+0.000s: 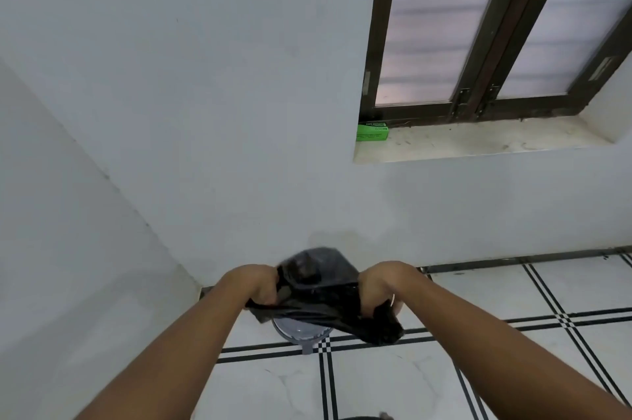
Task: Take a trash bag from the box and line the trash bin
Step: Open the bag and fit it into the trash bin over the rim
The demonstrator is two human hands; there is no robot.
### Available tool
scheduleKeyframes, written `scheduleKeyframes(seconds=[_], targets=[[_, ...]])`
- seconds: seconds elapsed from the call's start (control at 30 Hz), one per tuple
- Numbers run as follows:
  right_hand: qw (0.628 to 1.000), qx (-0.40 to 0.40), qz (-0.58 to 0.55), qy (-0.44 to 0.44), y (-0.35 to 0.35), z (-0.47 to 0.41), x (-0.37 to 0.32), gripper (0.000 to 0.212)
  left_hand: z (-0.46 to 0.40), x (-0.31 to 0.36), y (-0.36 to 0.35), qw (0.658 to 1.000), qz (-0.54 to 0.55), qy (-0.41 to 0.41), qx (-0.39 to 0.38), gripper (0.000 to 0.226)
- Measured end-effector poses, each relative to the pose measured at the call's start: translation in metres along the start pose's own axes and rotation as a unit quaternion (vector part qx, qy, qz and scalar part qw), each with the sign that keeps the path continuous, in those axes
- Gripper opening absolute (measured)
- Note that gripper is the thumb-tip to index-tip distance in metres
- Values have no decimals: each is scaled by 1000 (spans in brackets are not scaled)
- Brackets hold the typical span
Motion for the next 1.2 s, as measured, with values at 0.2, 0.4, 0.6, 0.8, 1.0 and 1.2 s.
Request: scheduleKeyframes(seconds=[0.2,0.4,0.6,0.8,1.0,1.2], targets=[[858,458,-193,127,47,3,-13,31,26,-14,34,857,190,54,477,49],[972,231,9,31,16,-13,-14,37,-3,-28,2,964,54,22,261,46],[946,267,-179,46,19,-15,-25,18,3,-35,-3,978,114,74,160,44],[827,519,-143,163,36,-2,-39,58,26,-46,25,852,152,53,498,41],[999,26,18,4,-21,-19,-41,14,14,-59,-43,990,23,69,-121,26],[886,421,-130,145,16,-18,-63,21,13,-84,1,921,155,79,349,61]])
Point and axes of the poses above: each hand's wrist, its own z-axis away from the middle knuckle, its own y-axis out of the back of the hand, x = y × z, the point moved 5 cm from there along -z, towards the middle knuckle
